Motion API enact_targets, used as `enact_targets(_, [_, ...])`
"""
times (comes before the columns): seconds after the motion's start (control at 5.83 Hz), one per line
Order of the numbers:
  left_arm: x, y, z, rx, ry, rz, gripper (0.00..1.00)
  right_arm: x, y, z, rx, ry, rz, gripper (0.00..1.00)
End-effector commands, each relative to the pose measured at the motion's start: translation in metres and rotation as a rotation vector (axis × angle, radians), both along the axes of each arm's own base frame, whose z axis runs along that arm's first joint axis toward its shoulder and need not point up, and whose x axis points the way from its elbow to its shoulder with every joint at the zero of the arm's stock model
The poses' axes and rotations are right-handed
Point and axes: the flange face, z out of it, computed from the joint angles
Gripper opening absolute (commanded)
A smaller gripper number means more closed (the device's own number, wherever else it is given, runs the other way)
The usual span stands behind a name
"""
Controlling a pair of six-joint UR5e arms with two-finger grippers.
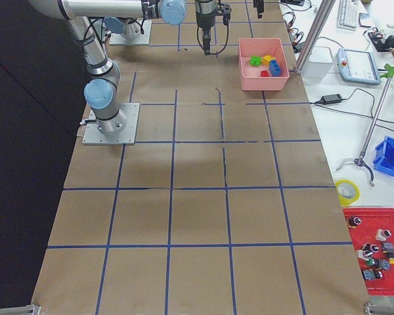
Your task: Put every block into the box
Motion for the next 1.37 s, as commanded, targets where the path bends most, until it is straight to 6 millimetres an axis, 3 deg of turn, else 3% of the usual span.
enact_targets(0.0, [0.032, 0.049, 0.032, 0.059, -0.02, -0.153, 1.0, 0.001, -0.002, 0.0, 0.0, 0.002, 0.001, 1.0])
enact_targets(0.34, [0.072, 0.099, 0.039, 0.095, 0.09, -0.258, 1.0, 0.0, -0.003, 0.003, -0.016, -0.001, 0.0, 1.0])
enact_targets(0.69, [0.086, 0.159, 0.032, 0.118, 0.128, -0.259, 1.0, 0.0, -0.004, 0.007, -0.036, -0.001, 0.0, 1.0])
enact_targets(1.2, [0.093, 0.172, 0.059, 0.111, 0.108, -0.242, 1.0, -0.001, -0.005, 0.005, -0.034, 0.001, 0.004, 1.0])
